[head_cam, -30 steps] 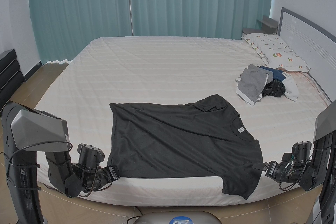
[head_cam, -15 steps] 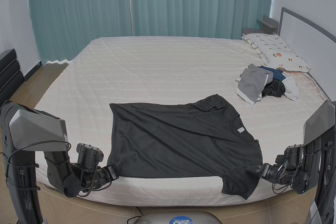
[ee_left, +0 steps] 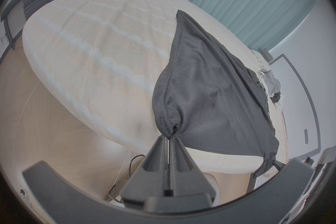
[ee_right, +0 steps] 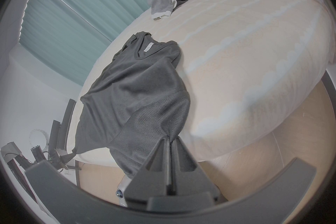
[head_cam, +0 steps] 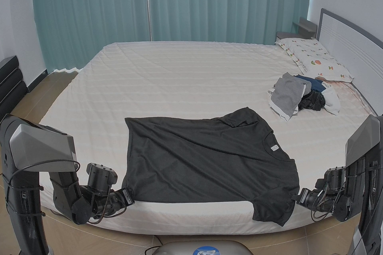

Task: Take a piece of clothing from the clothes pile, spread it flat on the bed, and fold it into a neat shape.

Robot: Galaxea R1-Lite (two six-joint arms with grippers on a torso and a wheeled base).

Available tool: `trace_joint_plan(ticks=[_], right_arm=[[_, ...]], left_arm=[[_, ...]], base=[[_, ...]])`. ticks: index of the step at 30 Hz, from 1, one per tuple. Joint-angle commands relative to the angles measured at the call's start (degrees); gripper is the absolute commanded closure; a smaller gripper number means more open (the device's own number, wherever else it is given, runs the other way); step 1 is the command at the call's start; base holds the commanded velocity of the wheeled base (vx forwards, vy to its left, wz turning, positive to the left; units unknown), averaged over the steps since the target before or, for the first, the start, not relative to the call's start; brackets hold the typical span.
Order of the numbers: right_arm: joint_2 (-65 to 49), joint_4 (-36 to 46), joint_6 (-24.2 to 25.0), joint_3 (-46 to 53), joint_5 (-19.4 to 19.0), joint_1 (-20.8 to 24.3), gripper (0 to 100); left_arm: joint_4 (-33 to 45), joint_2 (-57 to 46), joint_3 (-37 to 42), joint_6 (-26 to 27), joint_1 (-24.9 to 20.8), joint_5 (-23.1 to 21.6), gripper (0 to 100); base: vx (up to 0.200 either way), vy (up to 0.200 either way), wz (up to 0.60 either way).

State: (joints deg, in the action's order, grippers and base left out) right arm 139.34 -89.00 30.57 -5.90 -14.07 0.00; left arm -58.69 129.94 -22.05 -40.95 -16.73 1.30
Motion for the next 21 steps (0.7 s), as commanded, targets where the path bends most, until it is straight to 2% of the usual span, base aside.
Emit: trace_joint_plan(ticks=[1, 4, 8, 9, 13, 17, 19, 21], right_arm=[[-1.09, -0.38, -2.1, 3.09, -0.08, -0.97, 100], [-1.61, -0.38, -4.82, 5.02, -0.17, -1.41, 100], [-1.97, -0.29, -5.79, 5.9, -0.43, -1.41, 100], [-2.05, -0.21, -6.14, 5.9, -0.43, -1.32, 100], [-2.76, 0.59, -6.84, 5.9, -0.43, -1.14, 100], [-4.51, 1.82, -7.2, 5.9, -0.43, -1.14, 100], [-5.83, 5.86, -8.25, 5.9, -0.61, -0.44, 100], [-6.1, 8.5, -10.45, 5.9, -0.79, 0.0, 100]], left_arm=[[0.41, -1.44, 0.17, 0.25, 0.64, 0.1, 100], [2.26, -3.2, 0.43, 1.13, 0.82, 0.28, 100], [4.98, -4.78, 0.43, 3.24, 1.17, 0.37, 100], [10.52, -8.83, 0.17, 6.14, 3.37, 0.63, 100], [17.38, -11.81, -0.89, 6.93, 3.81, 0.8, 100], [19.57, -11.64, -1.06, 8.52, 3.72, 3.62, 100], [19.66, -10.94, -1.06, 10.54, 3.81, 7.66, 100], [19.66, -10.5, -1.06, 10.71, 3.81, 8.19, 100]], base=[[0.0, 0.0, 0.0], [0.0, 0.0, 0.0], [0.0, 0.0, 0.0], [0.0, 0.0, 0.0], [0.0, 0.0, 0.0], [0.0, 0.0, 0.0], [0.0, 0.0, 0.0], [0.0, 0.0, 0.0]])
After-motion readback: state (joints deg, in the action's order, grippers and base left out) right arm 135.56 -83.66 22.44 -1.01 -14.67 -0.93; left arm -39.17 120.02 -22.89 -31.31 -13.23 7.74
